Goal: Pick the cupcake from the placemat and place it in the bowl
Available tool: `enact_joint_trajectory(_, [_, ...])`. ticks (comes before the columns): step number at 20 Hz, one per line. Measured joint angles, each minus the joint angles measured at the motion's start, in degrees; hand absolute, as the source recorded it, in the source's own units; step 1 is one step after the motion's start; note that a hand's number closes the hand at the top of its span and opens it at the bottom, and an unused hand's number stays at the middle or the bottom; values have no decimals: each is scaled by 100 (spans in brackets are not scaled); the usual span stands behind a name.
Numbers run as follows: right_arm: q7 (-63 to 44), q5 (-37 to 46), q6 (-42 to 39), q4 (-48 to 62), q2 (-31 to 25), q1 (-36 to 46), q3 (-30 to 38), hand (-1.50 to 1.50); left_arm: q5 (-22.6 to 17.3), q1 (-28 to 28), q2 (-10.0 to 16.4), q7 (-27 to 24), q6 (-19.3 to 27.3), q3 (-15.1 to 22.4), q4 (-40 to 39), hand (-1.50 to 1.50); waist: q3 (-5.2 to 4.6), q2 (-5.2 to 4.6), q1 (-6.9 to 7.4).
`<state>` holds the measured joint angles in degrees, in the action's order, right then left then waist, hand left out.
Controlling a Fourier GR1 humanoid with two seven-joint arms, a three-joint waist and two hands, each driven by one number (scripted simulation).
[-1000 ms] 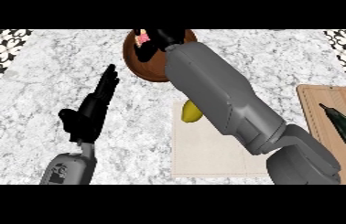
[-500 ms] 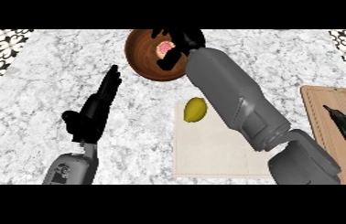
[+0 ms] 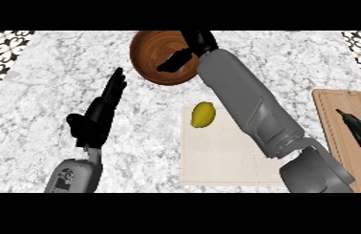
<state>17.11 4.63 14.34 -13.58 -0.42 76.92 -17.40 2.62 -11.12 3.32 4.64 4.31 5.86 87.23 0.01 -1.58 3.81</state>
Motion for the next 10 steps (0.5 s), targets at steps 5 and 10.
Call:
enact_joint_trajectory(5, [283, -378, 78, 26, -53, 125, 536, -150, 4, -6, 11, 103, 27, -39, 73, 0, 0, 38, -53])
enact_joint_trajectory(10, [264, -728, -496, 144, -401, 228, 993, -150, -71, 37, 73, 144, -44, -128, 96, 0, -2, 58, -108])
